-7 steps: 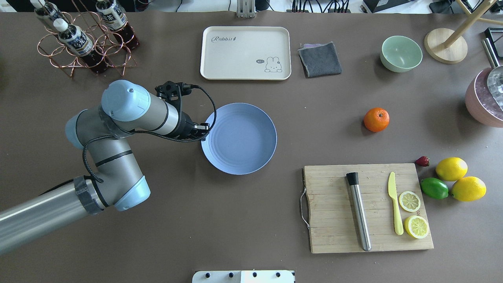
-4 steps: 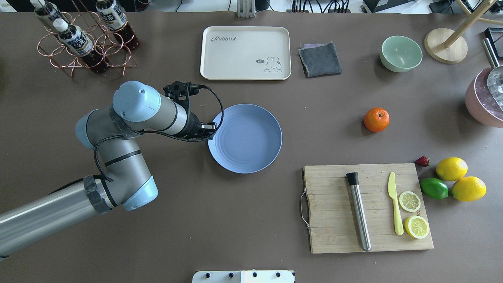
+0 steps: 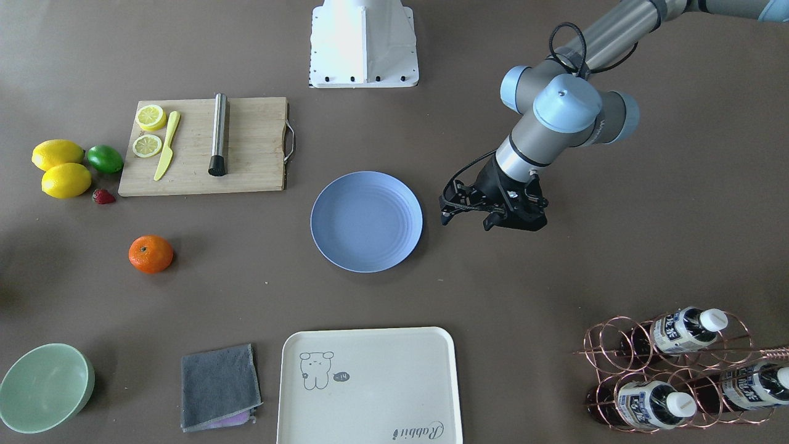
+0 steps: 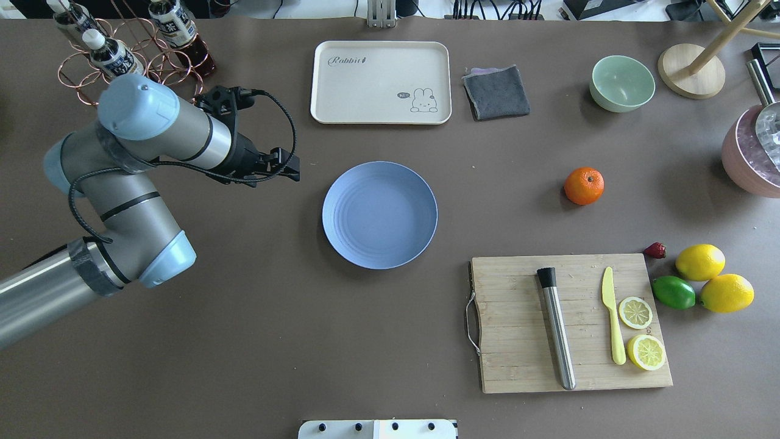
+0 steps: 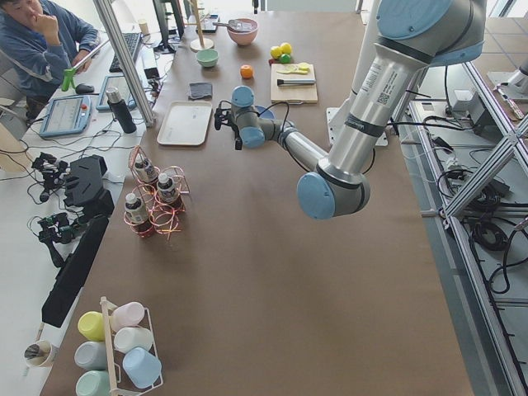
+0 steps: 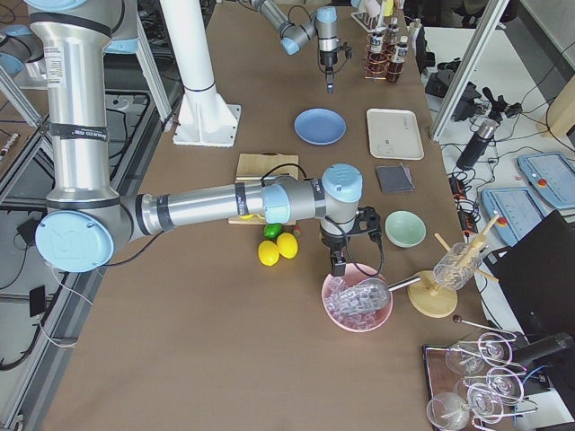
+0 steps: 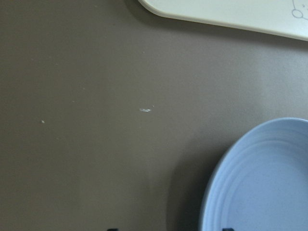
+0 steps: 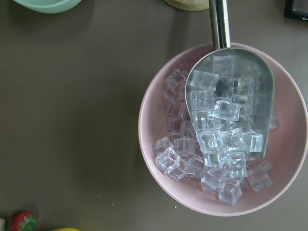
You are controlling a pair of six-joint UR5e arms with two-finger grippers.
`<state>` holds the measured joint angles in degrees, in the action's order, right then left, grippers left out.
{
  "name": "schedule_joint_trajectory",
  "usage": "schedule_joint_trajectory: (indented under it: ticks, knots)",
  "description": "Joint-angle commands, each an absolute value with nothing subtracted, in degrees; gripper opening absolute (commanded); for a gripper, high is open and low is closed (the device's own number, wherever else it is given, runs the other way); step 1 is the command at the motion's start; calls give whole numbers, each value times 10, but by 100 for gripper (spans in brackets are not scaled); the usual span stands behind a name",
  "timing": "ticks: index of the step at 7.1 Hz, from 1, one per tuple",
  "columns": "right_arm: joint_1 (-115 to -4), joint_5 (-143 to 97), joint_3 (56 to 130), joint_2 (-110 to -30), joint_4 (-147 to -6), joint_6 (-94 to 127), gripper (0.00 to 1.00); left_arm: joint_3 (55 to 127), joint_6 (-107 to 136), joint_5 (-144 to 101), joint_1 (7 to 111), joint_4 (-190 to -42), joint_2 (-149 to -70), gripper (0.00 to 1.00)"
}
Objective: Pick orange to plate
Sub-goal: 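Release the plate and withdraw the left arm while the right arm moves toward the orange, then lower the right gripper onto the orange and grasp it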
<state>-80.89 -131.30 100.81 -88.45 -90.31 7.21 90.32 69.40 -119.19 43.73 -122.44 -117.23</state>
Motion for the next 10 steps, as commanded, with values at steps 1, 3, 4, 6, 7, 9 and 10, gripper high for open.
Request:
schedule_joint_trajectory:
  ticks: [1, 3, 4, 6, 7, 9, 10]
  knots:
    - [-723, -1289, 1010, -825, -901, 256, 100, 974, 659, -1219, 518, -1165, -1111, 92]
    - [-641, -1262, 1002, -769, -901, 359, 100, 1010, 441, -1284, 612, -1097, -1033, 97]
    - [-615, -1246, 1000, -753, -896, 372, 100, 1011, 324, -1325, 669, -1033, -1025, 97]
    - [-583, -1241, 999, -744, -886, 399, 100, 1011, 107, -1364, 755, -896, -1000, 98]
    - [-573, -1232, 998, -737, -886, 408, 100, 1007, 42, -1365, 782, -891, -958, 98]
    - [-562, -1231, 964, -733, -835, 416, 100, 1010, 34, -1368, 813, -892, -929, 98]
    - [-543, -1230, 918, -730, -751, 474, 100, 1010, 34, -1369, 812, -894, -912, 98]
